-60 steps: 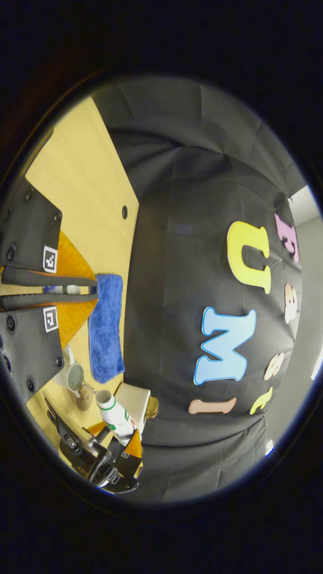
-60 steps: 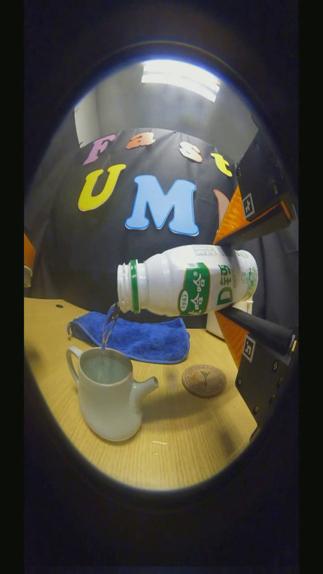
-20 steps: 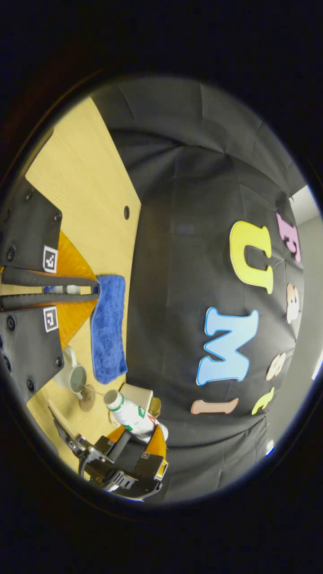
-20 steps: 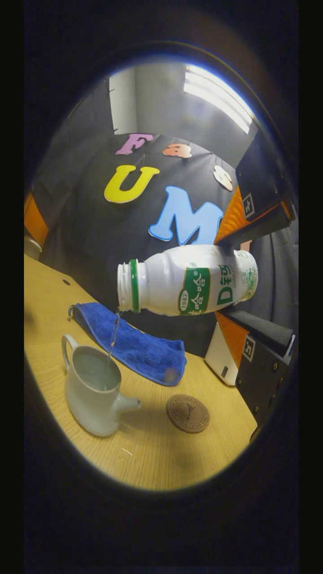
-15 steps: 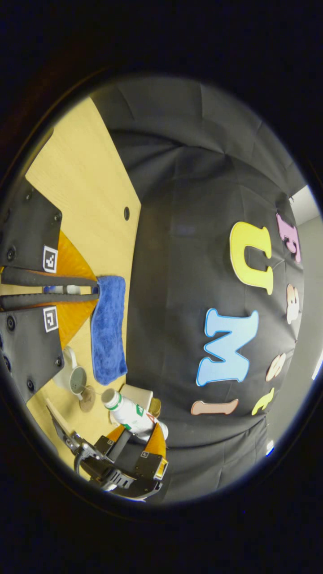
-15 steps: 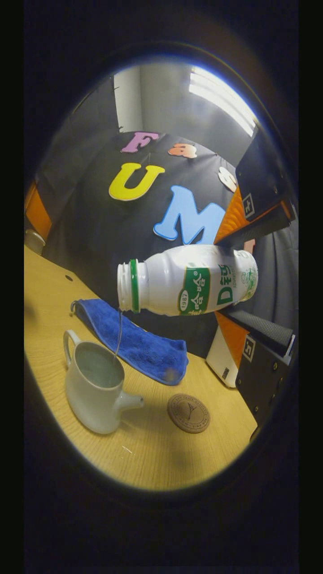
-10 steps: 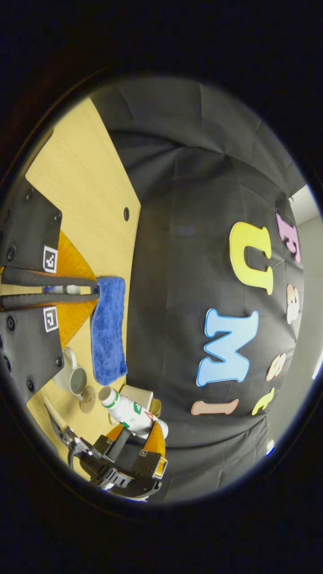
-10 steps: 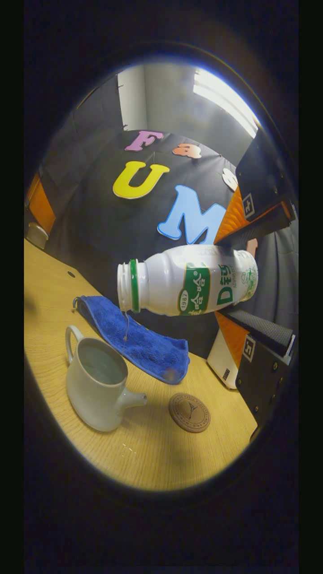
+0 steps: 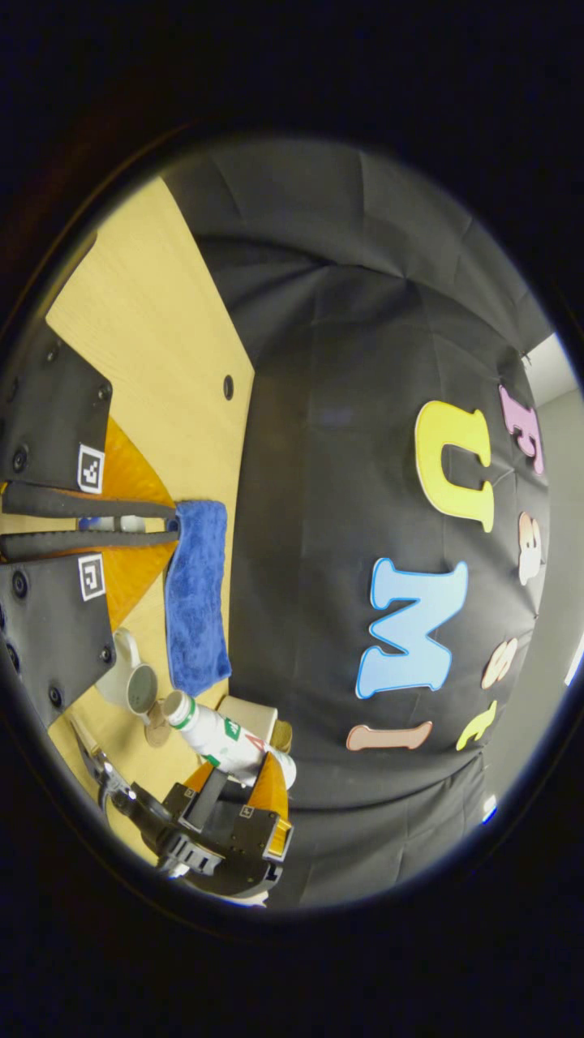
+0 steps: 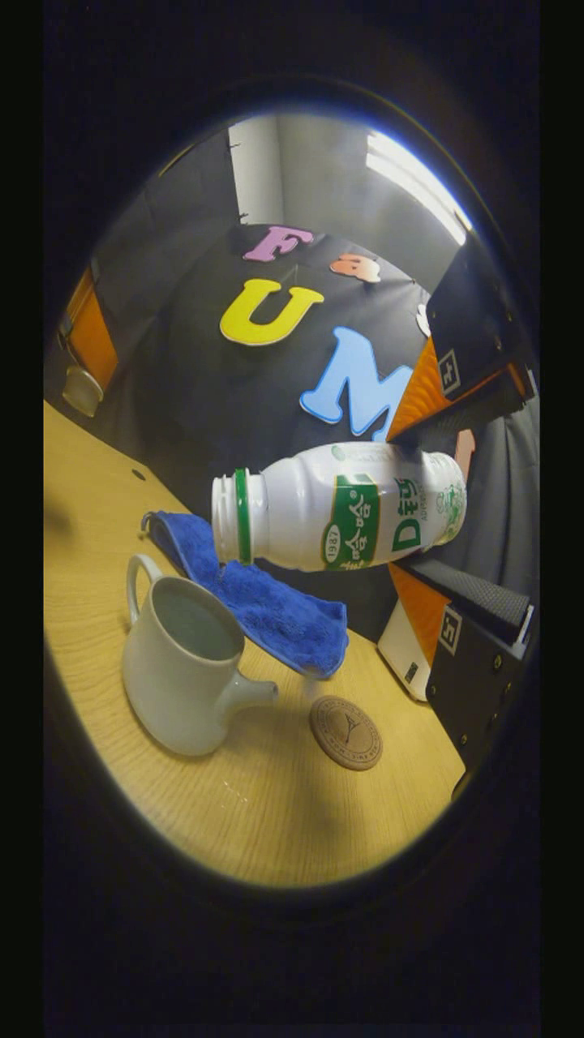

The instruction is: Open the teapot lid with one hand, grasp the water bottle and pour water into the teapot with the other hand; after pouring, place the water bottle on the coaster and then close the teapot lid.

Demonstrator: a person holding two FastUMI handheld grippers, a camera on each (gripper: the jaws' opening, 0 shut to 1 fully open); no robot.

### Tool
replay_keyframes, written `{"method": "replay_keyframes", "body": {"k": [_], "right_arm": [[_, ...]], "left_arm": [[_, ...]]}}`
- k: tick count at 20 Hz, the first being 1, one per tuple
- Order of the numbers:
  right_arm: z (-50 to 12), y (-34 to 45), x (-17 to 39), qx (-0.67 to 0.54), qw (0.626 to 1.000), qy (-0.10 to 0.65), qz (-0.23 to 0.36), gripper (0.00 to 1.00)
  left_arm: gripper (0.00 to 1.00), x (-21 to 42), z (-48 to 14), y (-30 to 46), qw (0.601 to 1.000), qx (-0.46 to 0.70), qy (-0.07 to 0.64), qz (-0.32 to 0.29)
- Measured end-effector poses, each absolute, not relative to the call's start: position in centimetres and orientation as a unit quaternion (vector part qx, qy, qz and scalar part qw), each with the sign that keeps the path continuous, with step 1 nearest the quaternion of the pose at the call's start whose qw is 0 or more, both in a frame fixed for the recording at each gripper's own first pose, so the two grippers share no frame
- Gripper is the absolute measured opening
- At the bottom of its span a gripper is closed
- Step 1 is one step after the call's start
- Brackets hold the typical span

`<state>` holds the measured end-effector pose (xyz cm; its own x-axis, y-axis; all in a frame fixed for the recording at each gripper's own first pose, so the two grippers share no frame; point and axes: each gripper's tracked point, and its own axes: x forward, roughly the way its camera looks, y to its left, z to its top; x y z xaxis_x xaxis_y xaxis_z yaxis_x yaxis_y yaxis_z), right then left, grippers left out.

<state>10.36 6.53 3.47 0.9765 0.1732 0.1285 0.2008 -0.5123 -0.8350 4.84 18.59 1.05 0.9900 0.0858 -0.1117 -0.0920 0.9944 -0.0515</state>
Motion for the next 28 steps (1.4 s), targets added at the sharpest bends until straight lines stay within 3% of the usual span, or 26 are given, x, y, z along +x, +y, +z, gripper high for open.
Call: {"method": "replay_keyframes", "body": {"k": [4, 7, 9, 10, 20, 23, 28], "right_arm": [[3.5, 6.4, 10.3, -0.869, 0.484, -0.104, -0.008, 0.79], [3.3, 5.9, 10.8, -0.856, 0.508, -0.094, -0.006, 0.79], [2.4, 5.0, 10.9, -0.829, 0.554, -0.076, 0.004, 0.79], [1.0, 4.3, 10.6, -0.811, 0.582, -0.063, 0.009, 0.79], [-1.7, 1.8, 9.3, -0.598, 0.801, 0.001, 0.018, 0.79], [-1.6, 1.1, 8.6, -0.499, 0.867, 0.006, 0.007, 0.79], [0.0, -0.3, 7.9, -0.348, 0.938, -0.001, -0.007, 0.79]], "left_arm": [[0.17, 4.8, 1.0, 18.6, 0.997, -0.030, 0.054, 0.044], [0.17, 4.7, 1.2, 18.7, 0.997, -0.031, 0.053, 0.045], [0.13, 4.7, 1.4, 18.6, 0.997, -0.033, 0.052, 0.044], [0.17, 4.7, 1.4, 18.7, 0.997, -0.033, 0.050, 0.044], [0.17, 5.0, 0.7, 18.1, 0.997, -0.039, 0.054, 0.041], [0.10, 5.2, 0.5, 17.5, 0.997, -0.034, 0.056, 0.037], [0.13, 5.3, 0.7, 16.0, 0.998, -0.017, 0.052, 0.031]]}}
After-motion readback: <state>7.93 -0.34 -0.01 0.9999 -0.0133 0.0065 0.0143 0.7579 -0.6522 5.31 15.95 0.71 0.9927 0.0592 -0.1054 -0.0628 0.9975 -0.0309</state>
